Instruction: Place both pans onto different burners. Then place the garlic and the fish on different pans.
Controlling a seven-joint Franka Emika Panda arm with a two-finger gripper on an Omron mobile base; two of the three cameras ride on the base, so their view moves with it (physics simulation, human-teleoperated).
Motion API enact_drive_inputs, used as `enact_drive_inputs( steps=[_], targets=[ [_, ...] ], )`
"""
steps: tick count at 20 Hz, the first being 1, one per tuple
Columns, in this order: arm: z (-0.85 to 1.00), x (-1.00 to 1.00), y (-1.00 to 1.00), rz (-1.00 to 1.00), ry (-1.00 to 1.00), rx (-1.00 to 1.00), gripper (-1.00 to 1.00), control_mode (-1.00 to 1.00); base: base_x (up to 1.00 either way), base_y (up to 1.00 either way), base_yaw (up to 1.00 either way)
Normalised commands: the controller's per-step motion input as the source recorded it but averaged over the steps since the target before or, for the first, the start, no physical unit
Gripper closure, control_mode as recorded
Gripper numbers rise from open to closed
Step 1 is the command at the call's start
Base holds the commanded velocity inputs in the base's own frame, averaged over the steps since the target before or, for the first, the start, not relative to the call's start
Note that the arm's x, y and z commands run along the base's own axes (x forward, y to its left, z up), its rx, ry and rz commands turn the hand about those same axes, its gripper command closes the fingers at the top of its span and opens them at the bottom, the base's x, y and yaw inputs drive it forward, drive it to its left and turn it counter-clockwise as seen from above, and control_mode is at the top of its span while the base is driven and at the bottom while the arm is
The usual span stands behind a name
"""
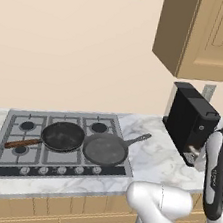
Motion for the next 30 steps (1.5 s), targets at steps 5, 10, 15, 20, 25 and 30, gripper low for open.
enact_drive_inputs(
  steps=[5, 10, 15, 20, 25, 30],
  targets=[
    [0.00, 0.00, 0.69, 0.05, 0.00, -0.03, 1.00, -1.00, 0.00, 0.00, 0.00],
    [0.01, 0.01, 0.67, 0.04, 0.00, -0.02, 1.00, -1.00, 0.00, 0.00, 0.00],
    [0.04, 0.12, 0.62, 0.03, -0.01, 0.00, 1.00, -1.00, 0.00, 0.00, 0.00],
    [0.04, 0.15, 0.61, 0.02, -0.01, -0.01, 1.00, -1.00, 0.00, 0.00, 0.00],
    [0.00, 0.16, 0.61, 0.02, -0.05, -0.01, 1.00, -1.00, 0.00, 0.00, 0.00],
    [0.05, 0.16, 0.55, 0.01, -0.11, -0.01, 1.00, -1.00, 0.00, 0.00, 0.00]
  ],
)
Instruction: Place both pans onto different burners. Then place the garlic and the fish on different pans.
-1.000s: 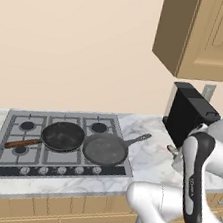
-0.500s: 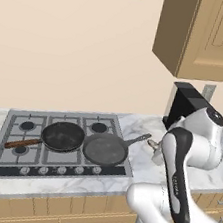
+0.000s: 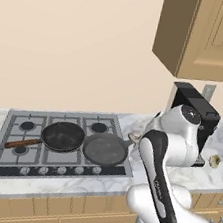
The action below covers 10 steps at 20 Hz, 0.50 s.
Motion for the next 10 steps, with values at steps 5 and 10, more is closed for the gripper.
enact_drive_inputs(
  steps=[5, 10],
  targets=[
    [0.06, 0.12, 0.51, 0.00, -0.09, -0.04, 1.00, -1.00, 0.00, 0.00, 0.00],
    [0.00, 0.17, 0.34, 0.00, -0.03, -0.04, 1.00, -1.00, 0.00, 0.00, 0.00]
  ],
)
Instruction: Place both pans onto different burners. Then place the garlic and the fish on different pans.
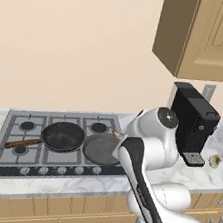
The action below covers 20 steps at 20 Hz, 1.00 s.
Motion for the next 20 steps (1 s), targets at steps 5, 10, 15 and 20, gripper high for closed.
enact_drive_inputs(
  steps=[5, 10, 15, 20],
  targets=[
    [0.00, 0.23, 0.14, 0.01, 0.00, -0.01, 1.00, -1.00, 0.00, 0.00, 0.00],
    [-0.04, 0.19, 0.00, 0.01, 0.00, -0.01, 1.00, -1.00, 0.00, 0.00, 0.00],
    [-0.17, 0.07, 0.00, 0.02, 0.02, -0.06, 1.00, -1.00, 0.00, 0.00, 0.00],
    [-0.34, 0.02, 0.00, 0.00, 0.01, -0.09, 1.00, -1.00, 0.00, 0.00, 0.00]
  ],
)
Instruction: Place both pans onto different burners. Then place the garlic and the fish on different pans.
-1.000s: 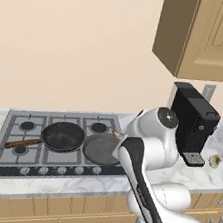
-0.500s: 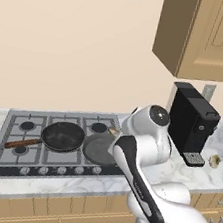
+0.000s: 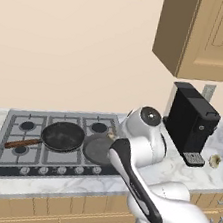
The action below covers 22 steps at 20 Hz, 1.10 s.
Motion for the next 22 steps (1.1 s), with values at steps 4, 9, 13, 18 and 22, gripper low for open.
enact_drive_inputs(
  steps=[4, 9, 13, 18, 22],
  targets=[
    [-0.31, 0.17, 0.00, 0.00, -0.03, -0.03, 1.00, -1.00, 0.00, 0.00, 0.00],
    [-0.34, 0.23, 0.00, 0.00, -0.02, 0.00, 1.00, -1.00, 0.00, 0.00, 0.00],
    [-0.37, 0.31, 0.00, 0.00, 0.00, 0.00, 1.00, -1.00, 0.00, 0.00, 0.00],
    [-0.32, 0.33, 0.02, -0.01, 0.00, 0.00, 1.00, -1.00, 0.00, 0.00, 0.00],
    [-0.14, 0.33, 0.08, -0.05, 0.00, 0.00, 1.00, -1.00, 0.00, 0.00, 0.00]
  ],
)
